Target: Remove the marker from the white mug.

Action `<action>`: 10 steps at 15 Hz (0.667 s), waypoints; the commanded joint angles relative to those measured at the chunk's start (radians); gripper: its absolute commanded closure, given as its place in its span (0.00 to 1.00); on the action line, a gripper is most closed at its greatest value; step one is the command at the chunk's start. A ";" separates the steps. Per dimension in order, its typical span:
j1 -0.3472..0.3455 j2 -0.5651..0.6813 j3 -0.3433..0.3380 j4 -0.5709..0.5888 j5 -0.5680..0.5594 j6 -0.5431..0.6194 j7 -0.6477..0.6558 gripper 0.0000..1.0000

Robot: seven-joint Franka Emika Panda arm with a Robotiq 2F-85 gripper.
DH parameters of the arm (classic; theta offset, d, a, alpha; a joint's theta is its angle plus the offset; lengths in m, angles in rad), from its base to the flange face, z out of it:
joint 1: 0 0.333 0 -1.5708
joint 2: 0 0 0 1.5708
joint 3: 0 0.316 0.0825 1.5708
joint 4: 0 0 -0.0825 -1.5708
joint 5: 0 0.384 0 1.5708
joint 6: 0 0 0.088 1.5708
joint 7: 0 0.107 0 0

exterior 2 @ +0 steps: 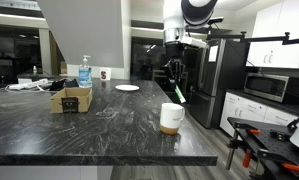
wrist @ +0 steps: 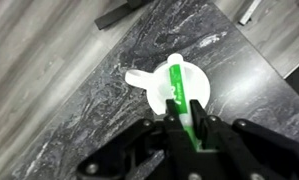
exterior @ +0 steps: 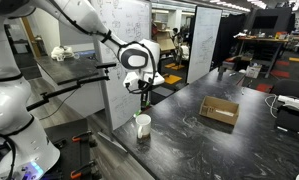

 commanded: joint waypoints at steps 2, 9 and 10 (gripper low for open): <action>-0.036 0.089 0.014 0.166 0.084 -0.095 -0.104 0.95; -0.084 0.333 0.023 0.473 0.240 -0.124 -0.129 0.95; -0.087 0.377 0.022 0.521 0.243 -0.121 -0.118 0.95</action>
